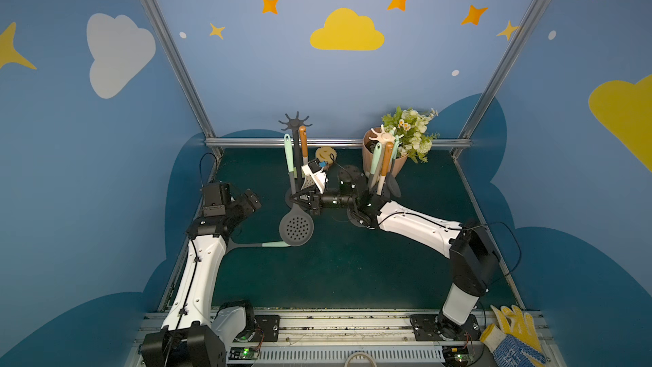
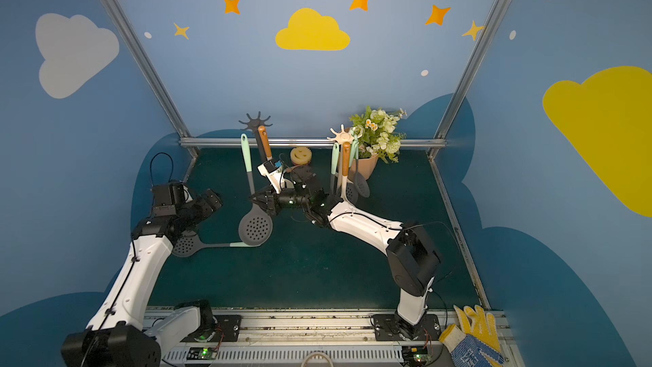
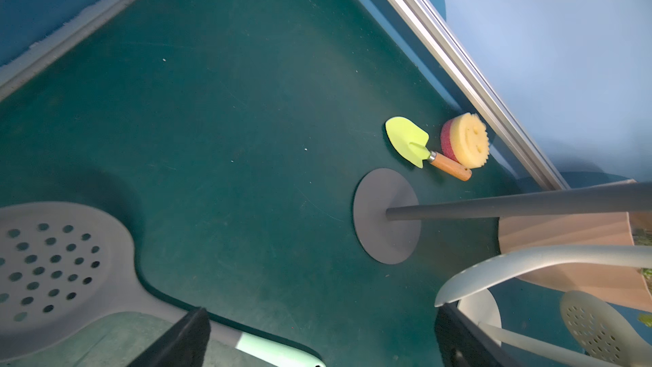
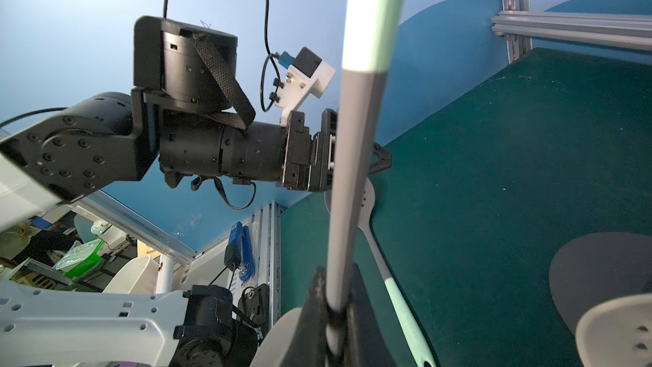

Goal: Hang the skimmer on the kitchen utensil rack
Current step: Pick up the skimmer from the center of the board, then hang the skimmer on the rack.

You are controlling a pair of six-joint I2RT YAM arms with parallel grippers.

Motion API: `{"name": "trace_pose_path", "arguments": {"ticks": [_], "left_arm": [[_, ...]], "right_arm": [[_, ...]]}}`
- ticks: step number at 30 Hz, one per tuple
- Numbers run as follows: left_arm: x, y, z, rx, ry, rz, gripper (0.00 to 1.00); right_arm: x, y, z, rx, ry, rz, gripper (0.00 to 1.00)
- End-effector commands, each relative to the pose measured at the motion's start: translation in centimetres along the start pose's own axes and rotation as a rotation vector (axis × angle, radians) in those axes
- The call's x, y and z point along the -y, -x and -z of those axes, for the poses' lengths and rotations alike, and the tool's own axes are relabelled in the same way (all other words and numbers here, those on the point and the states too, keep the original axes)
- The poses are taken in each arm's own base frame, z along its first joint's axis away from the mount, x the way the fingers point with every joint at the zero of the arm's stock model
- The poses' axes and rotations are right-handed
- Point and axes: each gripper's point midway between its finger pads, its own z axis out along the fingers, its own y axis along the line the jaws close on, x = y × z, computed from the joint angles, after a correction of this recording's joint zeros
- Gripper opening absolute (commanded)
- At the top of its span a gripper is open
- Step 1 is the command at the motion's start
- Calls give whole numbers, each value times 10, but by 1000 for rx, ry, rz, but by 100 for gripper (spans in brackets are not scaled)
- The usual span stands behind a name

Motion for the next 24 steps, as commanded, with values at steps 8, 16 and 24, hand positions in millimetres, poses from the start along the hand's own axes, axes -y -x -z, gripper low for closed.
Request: {"name": "trace_pose_path", "arguments": {"ticks": [8,16,24], "left_arm": [[12,-7,-5,-37,-82,11,100],[11,-6,-3,-29,-83,9,100],[12,-5,0,-16,-85,9,100]], "right_arm": [[3,25,2,65,32,-13,0],[13,25,1,79,36,-61,0],[21,16,0,78,26,-103,0]]}}
